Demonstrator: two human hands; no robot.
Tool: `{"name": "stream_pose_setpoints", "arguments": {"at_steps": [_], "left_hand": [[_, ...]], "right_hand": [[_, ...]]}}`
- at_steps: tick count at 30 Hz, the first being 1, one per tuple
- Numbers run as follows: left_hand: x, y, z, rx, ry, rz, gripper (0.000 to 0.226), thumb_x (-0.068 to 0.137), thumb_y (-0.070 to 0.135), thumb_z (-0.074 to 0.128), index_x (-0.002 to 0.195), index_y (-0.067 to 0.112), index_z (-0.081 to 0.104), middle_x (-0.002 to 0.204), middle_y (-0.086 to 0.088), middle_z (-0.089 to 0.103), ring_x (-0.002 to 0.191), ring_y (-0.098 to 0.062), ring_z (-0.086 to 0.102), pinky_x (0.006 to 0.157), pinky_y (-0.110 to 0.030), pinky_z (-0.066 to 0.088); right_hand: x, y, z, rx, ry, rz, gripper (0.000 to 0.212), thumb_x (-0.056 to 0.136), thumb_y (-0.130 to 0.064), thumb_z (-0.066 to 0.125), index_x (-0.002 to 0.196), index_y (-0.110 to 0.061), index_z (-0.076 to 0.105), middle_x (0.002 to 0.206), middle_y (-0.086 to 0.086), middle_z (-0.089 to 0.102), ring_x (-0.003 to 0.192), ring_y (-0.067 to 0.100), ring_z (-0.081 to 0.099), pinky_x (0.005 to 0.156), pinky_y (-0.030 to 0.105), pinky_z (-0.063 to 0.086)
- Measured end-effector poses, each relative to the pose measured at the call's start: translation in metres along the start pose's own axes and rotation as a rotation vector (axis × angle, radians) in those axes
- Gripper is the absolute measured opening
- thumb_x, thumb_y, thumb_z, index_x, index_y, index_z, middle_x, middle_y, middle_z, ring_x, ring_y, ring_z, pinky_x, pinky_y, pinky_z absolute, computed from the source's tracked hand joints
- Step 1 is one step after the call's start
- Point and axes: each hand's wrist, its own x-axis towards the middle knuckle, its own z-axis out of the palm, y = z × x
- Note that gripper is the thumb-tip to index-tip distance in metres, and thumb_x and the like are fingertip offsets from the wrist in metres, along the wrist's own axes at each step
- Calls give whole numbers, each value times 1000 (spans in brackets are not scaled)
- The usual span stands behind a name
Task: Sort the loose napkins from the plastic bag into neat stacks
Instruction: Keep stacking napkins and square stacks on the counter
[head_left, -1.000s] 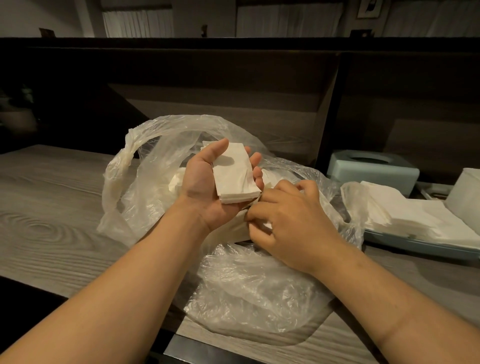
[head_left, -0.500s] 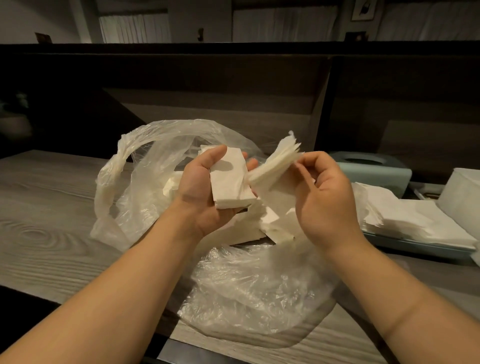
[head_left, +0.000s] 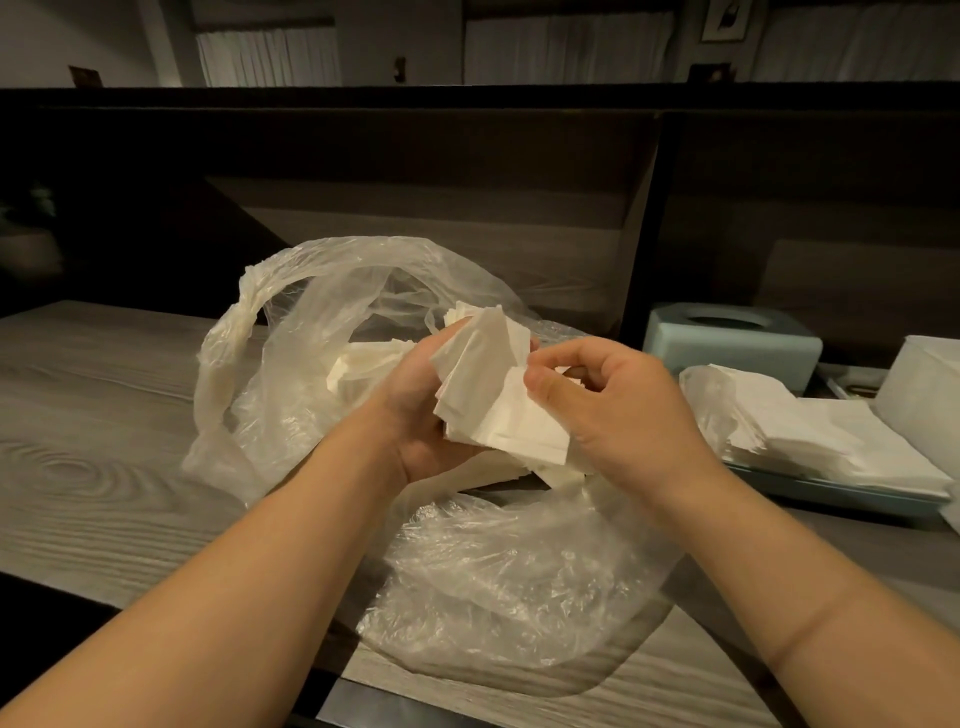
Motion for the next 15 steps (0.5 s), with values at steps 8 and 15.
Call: {"name": "stream_pose_setpoints", "arguments": {"at_steps": [8,15], "left_hand": [[-1,0,2,-60,-3,-51,36,87,42,60,105,11,62,99,-7,62,91,-23,62,82,-36,51],[0,2,6,-42,58,70,66,92,70,49,124,16,70,117,-10,74,100,-28,70,99,-46,52]], "right_hand": [[1,-3,-5,-126,-38,24,8,92,-33,73,87,-28,74,85,-11,71,76,4,65,63,22,50],[7,-2,-7,178,113,286,22,100,-35,60,94,-17,71,100,1,72,92,17,66,74,31,50]]}}
